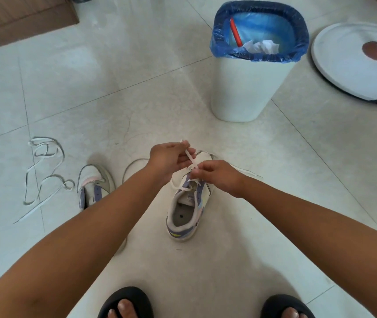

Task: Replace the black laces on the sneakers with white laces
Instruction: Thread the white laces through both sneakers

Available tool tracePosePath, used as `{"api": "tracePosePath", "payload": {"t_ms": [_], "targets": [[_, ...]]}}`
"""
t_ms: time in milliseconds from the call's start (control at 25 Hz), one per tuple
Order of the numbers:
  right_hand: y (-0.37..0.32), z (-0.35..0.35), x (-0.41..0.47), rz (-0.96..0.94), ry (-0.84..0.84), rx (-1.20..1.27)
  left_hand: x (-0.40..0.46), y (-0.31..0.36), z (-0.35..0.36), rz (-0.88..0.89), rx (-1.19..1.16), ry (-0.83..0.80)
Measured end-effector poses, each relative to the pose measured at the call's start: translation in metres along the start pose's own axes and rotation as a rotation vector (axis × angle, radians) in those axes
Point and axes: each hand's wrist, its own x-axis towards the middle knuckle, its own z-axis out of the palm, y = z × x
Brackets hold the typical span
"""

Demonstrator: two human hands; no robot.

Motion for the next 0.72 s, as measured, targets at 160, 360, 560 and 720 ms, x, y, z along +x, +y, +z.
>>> {"api": "tracePosePath", "payload": {"t_ms": [160, 360, 560, 720], "targets": [[0.022, -0.014, -0.013, 0.091, -0.015, 0.096, 0.018, 0.009, -0.031, -0.129, -0.275, 0.144], [0.046, -0.021, -0.025, 0.133, -0.02, 0.046, 0.037, 0.043, -0.069, -0.046, -0.454, 0.254], [0.053, -0.033, -0.029, 0.157, -0.02, 0.039, 0.045, 0.069, -0.1, 0.097, -0.487, 0.311], [0.05, -0.037, -0.035, 0.189, -0.031, -0.043, 0.031, 0.075, -0.093, 0.189, -0.473, 0.286]]}}
